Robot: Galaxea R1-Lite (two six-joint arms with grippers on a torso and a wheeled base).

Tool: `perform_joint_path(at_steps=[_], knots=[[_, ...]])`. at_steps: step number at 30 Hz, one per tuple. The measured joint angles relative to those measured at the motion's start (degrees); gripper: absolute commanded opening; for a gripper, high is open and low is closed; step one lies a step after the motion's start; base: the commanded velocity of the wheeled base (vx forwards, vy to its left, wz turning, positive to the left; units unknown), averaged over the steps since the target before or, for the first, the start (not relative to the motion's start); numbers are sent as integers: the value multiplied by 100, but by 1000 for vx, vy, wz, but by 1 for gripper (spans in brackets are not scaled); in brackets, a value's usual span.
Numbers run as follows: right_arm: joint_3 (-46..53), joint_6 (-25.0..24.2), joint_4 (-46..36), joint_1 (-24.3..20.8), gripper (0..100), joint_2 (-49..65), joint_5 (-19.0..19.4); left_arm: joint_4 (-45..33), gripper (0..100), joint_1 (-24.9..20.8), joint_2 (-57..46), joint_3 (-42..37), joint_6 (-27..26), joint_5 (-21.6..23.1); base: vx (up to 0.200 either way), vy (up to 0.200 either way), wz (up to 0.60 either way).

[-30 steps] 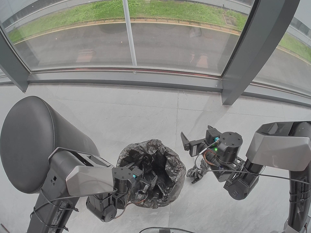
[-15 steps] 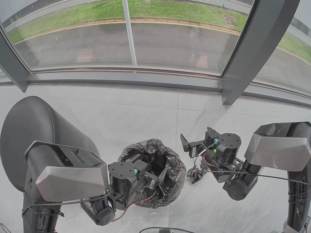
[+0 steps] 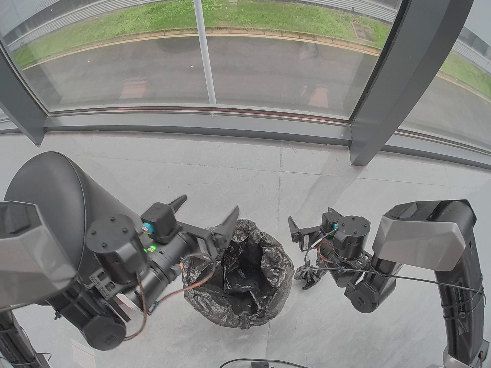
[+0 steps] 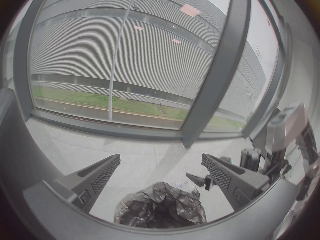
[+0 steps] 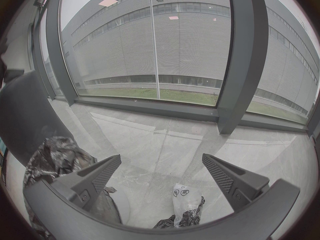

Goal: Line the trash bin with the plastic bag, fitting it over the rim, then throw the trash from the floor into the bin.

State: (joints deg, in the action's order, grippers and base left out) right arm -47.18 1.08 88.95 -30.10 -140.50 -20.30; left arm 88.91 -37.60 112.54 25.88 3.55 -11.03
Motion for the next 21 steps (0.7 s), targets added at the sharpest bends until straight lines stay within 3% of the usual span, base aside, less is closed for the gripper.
perform_joint_path(at_steps=[8,21], knots=[[-362,-318,-364,276,100,-482,-15,-9,100,817,-519,11,224,263,0,0,0],[-1003,-1356,-2743,546,100,-471,-20,-9,100,1312,-631,143,246,551,0,0,0]])
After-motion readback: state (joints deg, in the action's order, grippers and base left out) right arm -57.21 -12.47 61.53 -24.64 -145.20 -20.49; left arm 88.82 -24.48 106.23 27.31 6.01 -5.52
